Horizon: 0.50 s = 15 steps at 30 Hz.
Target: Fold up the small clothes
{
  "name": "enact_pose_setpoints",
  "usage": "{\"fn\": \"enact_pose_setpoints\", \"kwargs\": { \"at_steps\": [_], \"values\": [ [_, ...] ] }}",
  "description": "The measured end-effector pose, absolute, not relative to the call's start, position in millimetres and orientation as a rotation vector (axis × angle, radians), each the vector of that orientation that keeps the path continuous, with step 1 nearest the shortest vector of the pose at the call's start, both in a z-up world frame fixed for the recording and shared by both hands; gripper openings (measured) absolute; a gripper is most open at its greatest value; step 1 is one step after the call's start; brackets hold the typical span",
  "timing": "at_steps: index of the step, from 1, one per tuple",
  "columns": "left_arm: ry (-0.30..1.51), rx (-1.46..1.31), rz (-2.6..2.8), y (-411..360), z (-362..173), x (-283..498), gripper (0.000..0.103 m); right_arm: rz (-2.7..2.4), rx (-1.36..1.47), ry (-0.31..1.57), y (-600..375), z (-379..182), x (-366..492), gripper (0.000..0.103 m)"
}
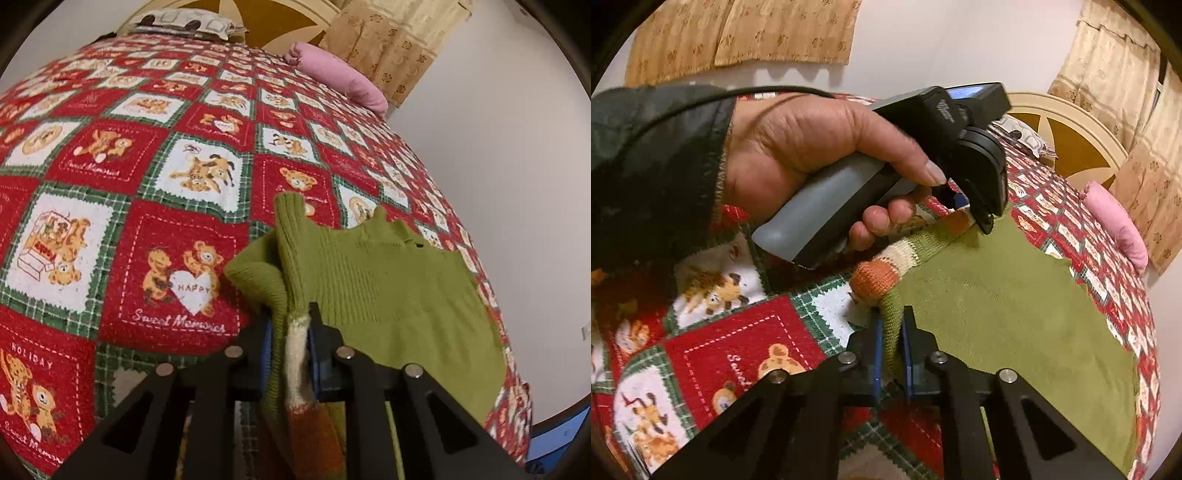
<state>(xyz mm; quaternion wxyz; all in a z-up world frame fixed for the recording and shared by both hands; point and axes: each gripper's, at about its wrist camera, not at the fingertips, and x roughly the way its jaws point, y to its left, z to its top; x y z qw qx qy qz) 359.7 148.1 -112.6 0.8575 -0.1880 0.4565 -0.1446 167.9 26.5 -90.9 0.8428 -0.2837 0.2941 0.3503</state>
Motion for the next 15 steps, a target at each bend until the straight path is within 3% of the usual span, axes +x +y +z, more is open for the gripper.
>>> {"fn": "enact_pose_setpoints", "kwargs": {
  "at_steps": [15],
  "values": [
    [0.925, -0.521, -0.341, 124, -69, 361, 0.016, 0.722, -0.257, 0.656, -62, -48, 195, 0.006]
  ]
}}
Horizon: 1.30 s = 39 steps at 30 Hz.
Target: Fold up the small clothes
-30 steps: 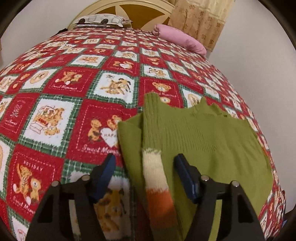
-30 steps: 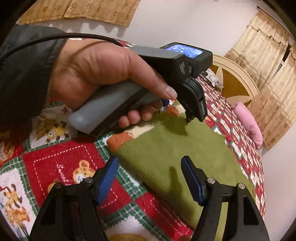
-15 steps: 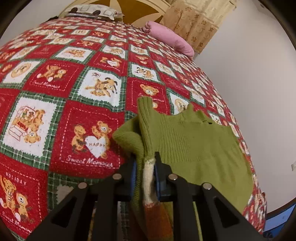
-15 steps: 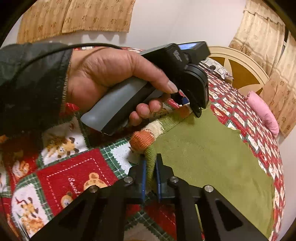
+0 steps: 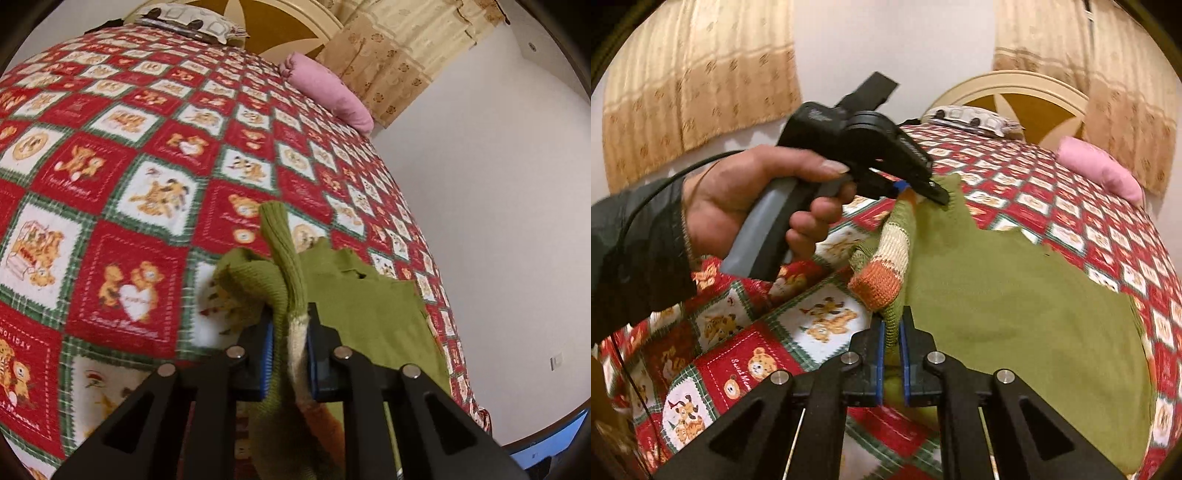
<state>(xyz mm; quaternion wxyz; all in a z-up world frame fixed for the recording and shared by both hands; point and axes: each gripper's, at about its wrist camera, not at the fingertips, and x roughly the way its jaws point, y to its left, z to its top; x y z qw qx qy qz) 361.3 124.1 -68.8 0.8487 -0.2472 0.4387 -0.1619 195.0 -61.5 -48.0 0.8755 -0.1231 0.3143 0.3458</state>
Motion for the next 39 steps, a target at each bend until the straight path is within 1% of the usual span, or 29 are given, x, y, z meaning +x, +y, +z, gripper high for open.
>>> {"fn": "enact_pose_setpoints", "kwargs": {
  "at_steps": [7, 25, 32, 39],
  "values": [
    [0.917, -0.520, -0.378, 87, -51, 369, 0.015, 0.710, -0.092, 0.682, -109, -45, 209, 0.005],
    [0.930, -0.471, -0.517, -31, -31, 396, 0.015, 0.591, 0.132, 0.666, -234, -38, 217, 0.005],
    [0.965, -0.432, -0.567, -82, -40, 407, 0.015, 0.541, 0.206, 0.675, -272, -46, 219, 0.005],
    [1.001, -0.409, -0.587, -113, -50, 414, 0.015, 0.510, 0.270, 0.700, -301, -59, 221, 0.005]
  ]
}}
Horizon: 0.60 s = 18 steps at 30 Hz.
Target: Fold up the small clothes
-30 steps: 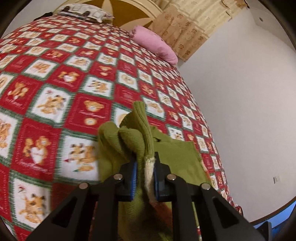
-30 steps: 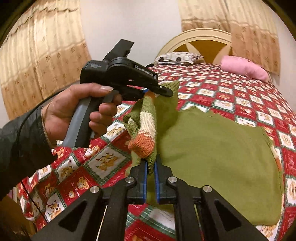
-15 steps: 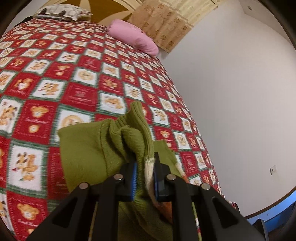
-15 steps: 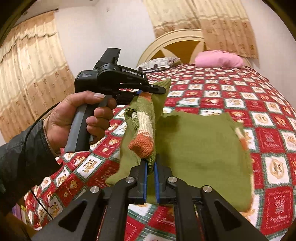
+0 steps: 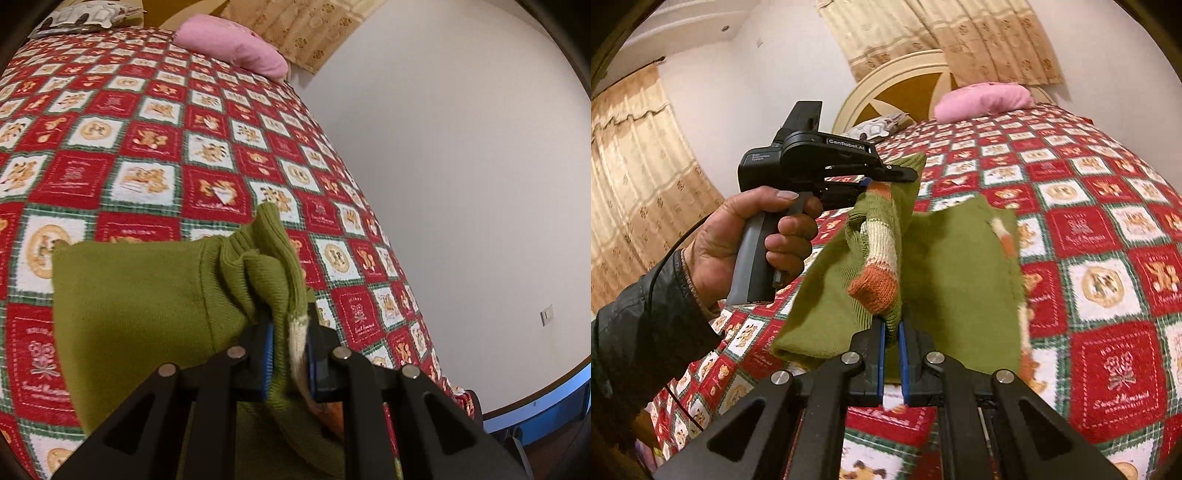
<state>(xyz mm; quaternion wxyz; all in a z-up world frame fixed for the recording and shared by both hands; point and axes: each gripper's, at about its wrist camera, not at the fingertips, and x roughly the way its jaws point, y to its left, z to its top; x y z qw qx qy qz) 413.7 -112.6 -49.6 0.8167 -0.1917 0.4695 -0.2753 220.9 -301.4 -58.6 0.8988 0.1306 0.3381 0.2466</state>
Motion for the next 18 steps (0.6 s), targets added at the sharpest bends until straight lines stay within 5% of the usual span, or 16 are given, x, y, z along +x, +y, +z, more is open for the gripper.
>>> {"fn": "enact_pose_setpoints", "kwargs": {
  "at_steps": [18],
  "values": [
    [1.049, -0.308, -0.595, -180, -70, 419, 0.015, 0.445, 0.441, 0.742, -352, -90, 219, 0.005]
  ]
}}
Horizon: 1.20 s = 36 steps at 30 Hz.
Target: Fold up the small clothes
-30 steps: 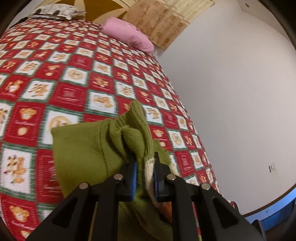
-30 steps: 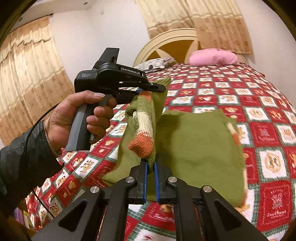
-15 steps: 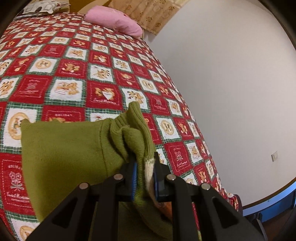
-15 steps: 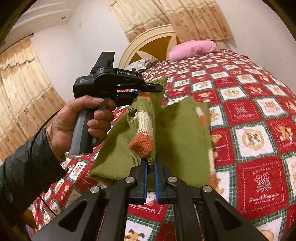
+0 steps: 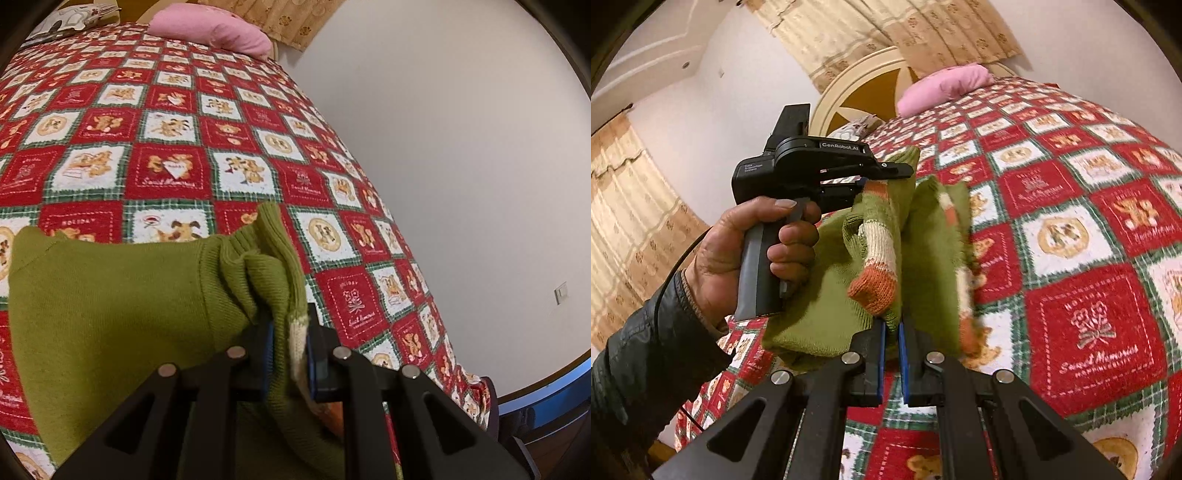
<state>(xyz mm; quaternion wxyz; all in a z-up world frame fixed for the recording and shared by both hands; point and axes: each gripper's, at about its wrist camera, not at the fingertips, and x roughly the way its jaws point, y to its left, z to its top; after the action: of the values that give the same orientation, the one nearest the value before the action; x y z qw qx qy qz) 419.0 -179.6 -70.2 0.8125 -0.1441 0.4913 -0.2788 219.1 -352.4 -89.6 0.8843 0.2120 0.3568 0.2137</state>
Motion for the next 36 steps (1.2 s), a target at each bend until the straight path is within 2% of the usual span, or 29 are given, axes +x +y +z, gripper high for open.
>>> {"fn": "enact_pose_setpoints", "kwargs": {
  "at_steps": [6, 9, 10, 11, 12, 13, 17, 19, 21, 24, 29, 30, 31, 36],
  "values": [
    [1.024, -0.231, -0.580, -197, -71, 411, 0.021, 0.429, 0.476, 0.782, -362, -103, 220, 0.006],
    [0.972, -0.193, -0.581, -194, -56, 398, 0.024, 0.404, 0.488, 0.781, -368, -104, 217, 0.009],
    [0.944, -0.185, -0.594, -189, -49, 390, 0.027, 0.383, 0.476, 0.779, -369, -102, 214, 0.022],
    [0.923, -0.170, -0.593, -184, -44, 384, 0.035, 0.356, 0.461, 0.778, -371, -101, 212, 0.033],
    [0.900, -0.147, -0.576, -178, -40, 376, 0.040, 0.311, 0.441, 0.767, -374, -98, 209, 0.056],
    [0.879, -0.124, -0.562, -171, -38, 368, 0.046, 0.273, 0.432, 0.734, -378, -91, 205, 0.060],
    [0.797, -0.013, -0.477, -137, -40, 326, 0.048, 0.264, 0.366, 0.662, -375, -60, 213, 0.058],
    [0.776, 0.022, -0.435, -124, -47, 310, 0.048, 0.336, 0.329, 0.664, -358, -48, 228, 0.039],
    [0.780, 0.042, -0.430, -120, -56, 299, 0.049, 0.412, 0.255, 0.671, -330, -38, 248, 0.039],
    [0.772, 0.079, -0.401, -123, -65, 290, 0.060, 0.472, 0.231, 0.730, -304, -42, 278, 0.039],
    [0.773, 0.130, -0.373, -128, -73, 283, 0.063, 0.304, 0.158, 0.915, -305, -88, 324, 0.037],
    [0.774, 0.129, -0.372, -127, -75, 280, 0.065, 0.295, 0.166, 0.918, -312, -94, 325, 0.027],
    [0.776, 0.121, -0.375, -125, -76, 277, 0.065, 0.300, 0.187, 0.917, -317, -96, 326, 0.026],
    [0.823, 0.037, -0.370, -114, -88, 264, 0.073, 0.260, 0.115, 0.879, -310, -77, 317, 0.028]
  ]
}}
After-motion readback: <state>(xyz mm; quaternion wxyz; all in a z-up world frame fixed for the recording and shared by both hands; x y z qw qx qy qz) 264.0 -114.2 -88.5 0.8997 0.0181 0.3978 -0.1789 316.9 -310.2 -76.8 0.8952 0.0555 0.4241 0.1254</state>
